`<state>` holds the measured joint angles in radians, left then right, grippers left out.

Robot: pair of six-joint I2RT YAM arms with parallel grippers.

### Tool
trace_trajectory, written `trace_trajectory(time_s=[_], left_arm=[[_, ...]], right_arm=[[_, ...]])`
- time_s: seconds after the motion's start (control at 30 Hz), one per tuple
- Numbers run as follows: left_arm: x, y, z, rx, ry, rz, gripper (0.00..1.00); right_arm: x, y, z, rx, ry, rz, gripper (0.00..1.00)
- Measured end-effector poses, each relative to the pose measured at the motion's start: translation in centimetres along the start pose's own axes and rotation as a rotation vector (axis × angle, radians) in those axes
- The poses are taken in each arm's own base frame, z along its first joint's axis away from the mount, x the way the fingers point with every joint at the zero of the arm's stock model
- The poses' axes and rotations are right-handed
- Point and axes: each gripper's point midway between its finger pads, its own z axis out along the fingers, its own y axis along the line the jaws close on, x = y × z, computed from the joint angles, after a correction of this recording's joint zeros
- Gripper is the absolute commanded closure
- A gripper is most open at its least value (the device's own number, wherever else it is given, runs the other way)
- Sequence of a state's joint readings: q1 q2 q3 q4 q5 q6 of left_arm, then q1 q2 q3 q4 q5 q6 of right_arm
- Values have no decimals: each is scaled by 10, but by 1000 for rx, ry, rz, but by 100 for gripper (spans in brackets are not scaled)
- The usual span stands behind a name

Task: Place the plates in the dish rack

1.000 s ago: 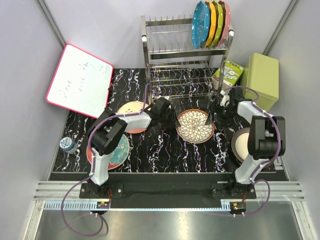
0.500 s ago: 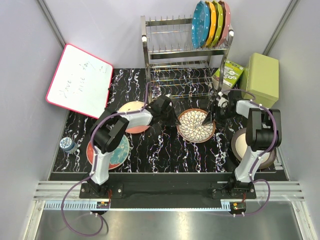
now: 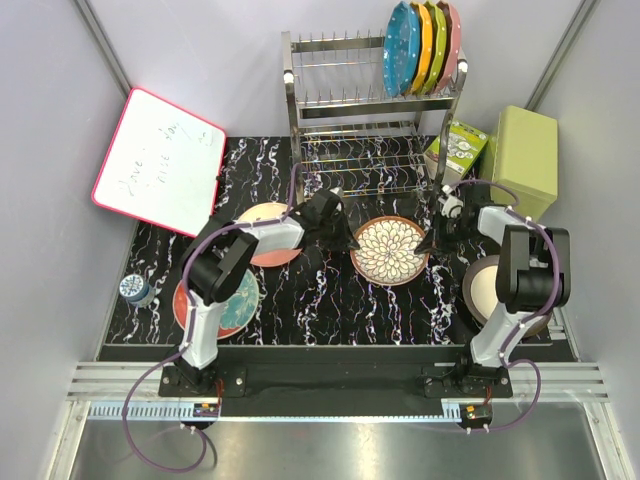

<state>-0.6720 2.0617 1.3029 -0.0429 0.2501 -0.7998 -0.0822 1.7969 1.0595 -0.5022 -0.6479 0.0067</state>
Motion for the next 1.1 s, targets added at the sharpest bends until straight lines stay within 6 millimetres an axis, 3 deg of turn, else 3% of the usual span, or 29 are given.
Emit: trace_trajectory(time_s=[0.03, 0.1, 0.17, 0.23, 0.33, 0.43, 0.63, 0.73, 0.83, 0.93, 1.1], left_arm=[[1, -1, 0, 3, 2, 5, 74], [1, -2, 0, 11, 2, 24, 58], [4, 1, 1, 3, 3, 71, 47], [5, 1, -5, 9, -4, 115, 43], [2, -2, -38, 41, -38, 186, 40], [-12, -9, -87, 80, -111, 245, 39], [-51, -49, -204, 177, -389, 445, 30], [-87, -40, -268, 68, -618, 512, 29], [-114, -31, -319, -52, -806, 561, 27], [-121, -24, -337, -123, -885, 604, 27], [-120, -4, -333, -210, -882, 642, 26]], right_arm=[[1, 0, -2, 8, -3, 0, 100], [3, 2, -6, 17, -8, -1, 100], [2, 10, -14, 32, -19, -32, 100], [3, 19, -24, 49, -33, -67, 100], [5, 38, -44, 42, -58, -110, 100], [5, 65, -65, 3, -84, -153, 100], [-15, 133, -119, -94, -172, -296, 100], [-33, 143, -158, -10, -243, -361, 100], [-61, 163, -198, 81, -355, -421, 100], [-87, 200, -236, 130, -489, -508, 100], [-117, 274, -282, 102, -671, -618, 100]])
